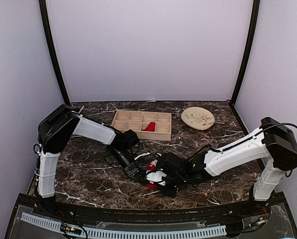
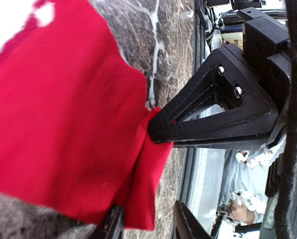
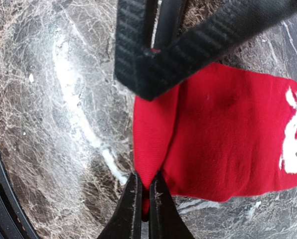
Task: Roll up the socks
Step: Roll the sock at the center of the board.
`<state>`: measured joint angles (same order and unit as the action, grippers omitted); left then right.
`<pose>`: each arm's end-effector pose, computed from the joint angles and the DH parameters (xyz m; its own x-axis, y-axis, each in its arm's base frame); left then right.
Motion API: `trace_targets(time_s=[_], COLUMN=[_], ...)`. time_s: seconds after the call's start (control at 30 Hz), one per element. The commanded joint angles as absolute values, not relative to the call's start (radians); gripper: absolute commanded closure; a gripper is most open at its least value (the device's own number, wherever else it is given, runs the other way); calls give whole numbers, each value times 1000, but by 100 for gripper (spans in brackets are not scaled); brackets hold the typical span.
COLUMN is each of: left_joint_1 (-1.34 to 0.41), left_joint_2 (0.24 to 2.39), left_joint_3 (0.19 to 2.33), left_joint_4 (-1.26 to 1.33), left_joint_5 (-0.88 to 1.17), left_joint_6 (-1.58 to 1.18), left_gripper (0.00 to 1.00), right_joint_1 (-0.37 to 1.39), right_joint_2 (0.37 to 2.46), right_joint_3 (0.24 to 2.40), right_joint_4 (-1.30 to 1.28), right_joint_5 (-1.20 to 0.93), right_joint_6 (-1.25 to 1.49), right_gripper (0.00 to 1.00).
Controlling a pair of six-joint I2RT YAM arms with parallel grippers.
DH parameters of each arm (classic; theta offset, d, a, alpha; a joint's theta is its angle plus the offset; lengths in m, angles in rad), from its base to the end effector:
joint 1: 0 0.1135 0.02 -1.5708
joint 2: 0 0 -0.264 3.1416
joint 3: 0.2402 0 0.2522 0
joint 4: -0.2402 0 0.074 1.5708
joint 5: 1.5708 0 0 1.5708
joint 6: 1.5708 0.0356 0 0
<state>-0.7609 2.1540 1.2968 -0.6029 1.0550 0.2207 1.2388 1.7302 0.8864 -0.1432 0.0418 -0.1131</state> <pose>0.2547 -0.2853 0.0969 -0.6126 0.7324 -0.2971 0.5573 0.1338 -0.8194 0.1089 0.3114 0.1396 -0.1645 -0.8230 -0.5437 -0.9618 0.2562 -0.0969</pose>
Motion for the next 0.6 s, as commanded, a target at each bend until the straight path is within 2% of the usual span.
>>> trace_targets(time_s=[0.0,0.57], left_joint_1=[-736,-689], left_joint_2=[2094,1899], left_joint_3=[1239,1039], left_joint_4=[-491,-164], left_joint_5=[909,781], left_joint_6=[151,-36], left_gripper=[64,62], right_joint_1=[1219,1107], right_joint_2=[1719,1768], right_joint_3=[895,956], right_joint_4=[-188,-247], right_joint_5=[-11,-250], right_joint_6=[-89,-42], right_gripper=[95,95])
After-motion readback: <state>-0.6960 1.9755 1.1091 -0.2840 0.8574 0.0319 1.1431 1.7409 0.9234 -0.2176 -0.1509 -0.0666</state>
